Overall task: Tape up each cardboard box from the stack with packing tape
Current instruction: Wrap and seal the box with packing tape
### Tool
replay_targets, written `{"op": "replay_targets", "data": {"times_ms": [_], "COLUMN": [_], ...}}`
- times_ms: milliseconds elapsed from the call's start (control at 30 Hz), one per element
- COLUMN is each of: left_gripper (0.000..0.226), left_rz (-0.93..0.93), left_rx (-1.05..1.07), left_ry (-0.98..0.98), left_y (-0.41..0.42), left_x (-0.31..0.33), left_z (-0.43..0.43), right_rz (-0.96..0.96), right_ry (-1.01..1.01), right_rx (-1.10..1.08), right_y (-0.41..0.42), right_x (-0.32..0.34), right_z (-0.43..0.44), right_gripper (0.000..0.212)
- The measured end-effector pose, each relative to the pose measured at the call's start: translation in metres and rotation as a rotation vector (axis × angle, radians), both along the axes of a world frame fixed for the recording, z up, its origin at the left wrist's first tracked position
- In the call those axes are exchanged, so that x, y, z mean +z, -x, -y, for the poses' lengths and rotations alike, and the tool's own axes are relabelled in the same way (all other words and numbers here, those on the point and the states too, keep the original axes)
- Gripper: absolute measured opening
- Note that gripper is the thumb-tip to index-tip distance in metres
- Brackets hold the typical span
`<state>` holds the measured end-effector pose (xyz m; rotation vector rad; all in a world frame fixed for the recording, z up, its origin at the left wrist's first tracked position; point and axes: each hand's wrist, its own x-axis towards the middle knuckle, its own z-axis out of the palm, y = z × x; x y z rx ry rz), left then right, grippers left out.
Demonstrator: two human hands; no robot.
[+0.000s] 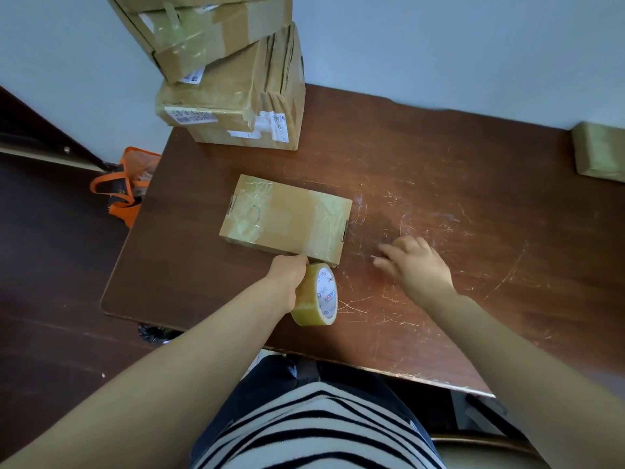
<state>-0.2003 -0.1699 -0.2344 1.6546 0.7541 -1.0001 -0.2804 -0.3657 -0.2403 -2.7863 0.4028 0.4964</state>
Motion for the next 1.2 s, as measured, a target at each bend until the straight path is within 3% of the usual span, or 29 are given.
{"op": "replay_targets", "data": {"times_ms": [67, 133, 233, 300, 400, 500, 633, 767, 933, 1067, 1200], "left_gripper": [0.018, 0.017, 0.017, 0.017, 0.015, 0.028, 0.022, 0.021, 0.022, 0.026, 0.031], "left_rz": [-0.006, -0.013, -0.009, 0.006, 0.038, 0.066, 0.061, 0.033, 0.012, 0.019, 0.010], "left_rx": [0.010, 0.024, 0.059, 0.047, -0.012, -0.102, -0.230, -0.254, -0.220, -0.207, -0.180], "left_ry": [0.006, 0.023, 0.050, 0.062, 0.048, -0.011, -0.079, -0.105, -0.073, -0.060, -0.053], "left_y": [0.000, 0.000, 0.001, 0.000, -0.001, -0.003, -0.008, -0.007, -0.007, -0.009, -0.010], "left_x": [0.000, 0.000, 0.000, 0.001, -0.002, -0.005, -0.007, -0.009, -0.002, 0.001, 0.003], "left_z": [-0.001, -0.001, 0.001, 0.001, -0.001, -0.006, -0.015, -0.028, -0.035, -0.039, -0.045], "right_rz": [0.327, 0.488, 0.358, 0.215, 0.296, 0.409, 0.438, 0.400, 0.522, 0.630, 0.638], "right_ry": [-0.133, -0.292, -0.363, -0.286, -0.243, -0.234, -0.232, -0.240, -0.136, -0.099, -0.223], "right_rx": [0.017, 0.125, 0.367, 0.531, 0.613, 0.642, 0.644, 0.619, 0.568, 0.453, 0.456], "right_y": [-0.008, -0.023, -0.044, -0.050, -0.050, -0.051, -0.052, -0.051, -0.049, -0.050, -0.045], "right_x": [0.003, 0.008, 0.006, -0.006, -0.021, -0.027, -0.028, -0.026, -0.035, -0.045, -0.052], "right_z": [-0.017, -0.037, -0.059, -0.060, -0.058, -0.057, -0.055, -0.057, -0.066, -0.082, -0.081], "right_gripper": [0.037, 0.039, 0.063, 0.064, 0.051, 0.049, 0.050, 0.048, 0.046, 0.031, 0.015]}}
